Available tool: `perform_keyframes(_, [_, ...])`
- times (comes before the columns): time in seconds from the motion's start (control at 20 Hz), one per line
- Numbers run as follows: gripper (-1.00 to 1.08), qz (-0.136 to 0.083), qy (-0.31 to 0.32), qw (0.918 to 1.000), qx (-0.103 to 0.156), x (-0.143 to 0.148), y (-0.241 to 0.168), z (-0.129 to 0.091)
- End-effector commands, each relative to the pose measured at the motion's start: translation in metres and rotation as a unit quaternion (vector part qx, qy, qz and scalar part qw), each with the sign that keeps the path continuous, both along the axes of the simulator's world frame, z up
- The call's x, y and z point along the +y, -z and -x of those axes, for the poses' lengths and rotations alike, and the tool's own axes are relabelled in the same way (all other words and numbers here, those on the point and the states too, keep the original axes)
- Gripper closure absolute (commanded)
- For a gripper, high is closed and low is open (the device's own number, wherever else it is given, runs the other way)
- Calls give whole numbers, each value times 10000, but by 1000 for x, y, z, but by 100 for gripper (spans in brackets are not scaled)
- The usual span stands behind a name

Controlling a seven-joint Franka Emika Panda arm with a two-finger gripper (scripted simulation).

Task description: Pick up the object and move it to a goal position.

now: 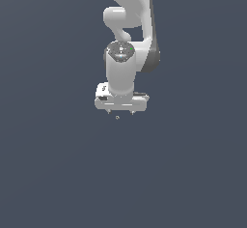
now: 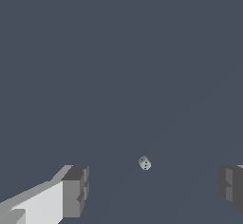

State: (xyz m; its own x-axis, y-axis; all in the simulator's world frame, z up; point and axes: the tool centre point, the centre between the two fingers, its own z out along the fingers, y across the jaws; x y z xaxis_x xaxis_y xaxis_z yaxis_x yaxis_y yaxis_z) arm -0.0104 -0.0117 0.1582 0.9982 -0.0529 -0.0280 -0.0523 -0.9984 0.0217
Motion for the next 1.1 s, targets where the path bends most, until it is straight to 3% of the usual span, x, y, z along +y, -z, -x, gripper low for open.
perform_keyframes(0.0, [-92,0,0,10000,0,0,0,0])
perform_keyframes(0.45, [-92,129,150,9997,-165,-26,-17,-11])
perform_keyframes(1.05, [-92,84,517,9985,-165,-23,-5,-5])
